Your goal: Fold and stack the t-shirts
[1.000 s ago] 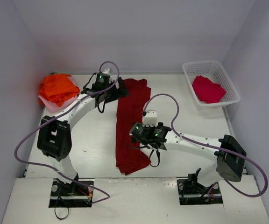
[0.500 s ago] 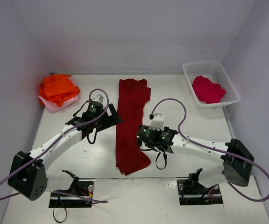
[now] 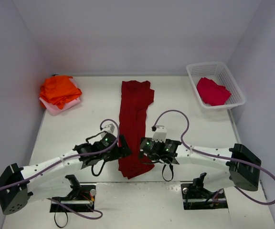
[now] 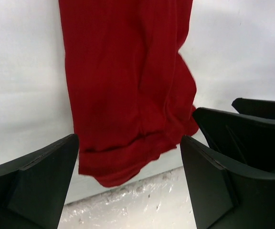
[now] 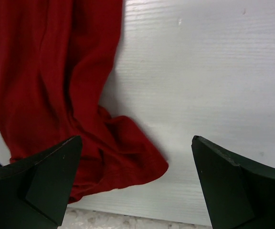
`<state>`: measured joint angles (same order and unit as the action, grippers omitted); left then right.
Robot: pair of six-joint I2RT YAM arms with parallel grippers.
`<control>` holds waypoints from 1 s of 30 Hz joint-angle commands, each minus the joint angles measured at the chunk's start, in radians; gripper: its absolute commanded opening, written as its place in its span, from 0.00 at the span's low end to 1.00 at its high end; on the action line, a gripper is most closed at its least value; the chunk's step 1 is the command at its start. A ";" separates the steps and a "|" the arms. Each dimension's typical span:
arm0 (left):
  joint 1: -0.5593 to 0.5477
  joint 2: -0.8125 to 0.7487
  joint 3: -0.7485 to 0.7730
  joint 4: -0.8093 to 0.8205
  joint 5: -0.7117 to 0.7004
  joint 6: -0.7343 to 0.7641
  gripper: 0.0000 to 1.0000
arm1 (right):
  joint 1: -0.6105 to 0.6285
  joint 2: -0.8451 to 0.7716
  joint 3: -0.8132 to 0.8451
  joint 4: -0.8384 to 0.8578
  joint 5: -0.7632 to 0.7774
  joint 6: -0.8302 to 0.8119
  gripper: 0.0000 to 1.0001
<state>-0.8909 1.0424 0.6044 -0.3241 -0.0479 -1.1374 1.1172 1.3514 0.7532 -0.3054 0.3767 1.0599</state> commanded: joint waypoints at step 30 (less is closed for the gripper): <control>-0.230 0.033 -0.158 0.181 -0.172 -0.272 0.82 | 0.167 0.147 -0.055 0.129 0.033 0.166 0.92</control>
<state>-1.1145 1.0451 0.4179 -0.1993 -0.2153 -1.4170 1.2781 1.4677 0.7029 -0.2165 0.3889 1.2041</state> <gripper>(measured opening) 0.818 0.923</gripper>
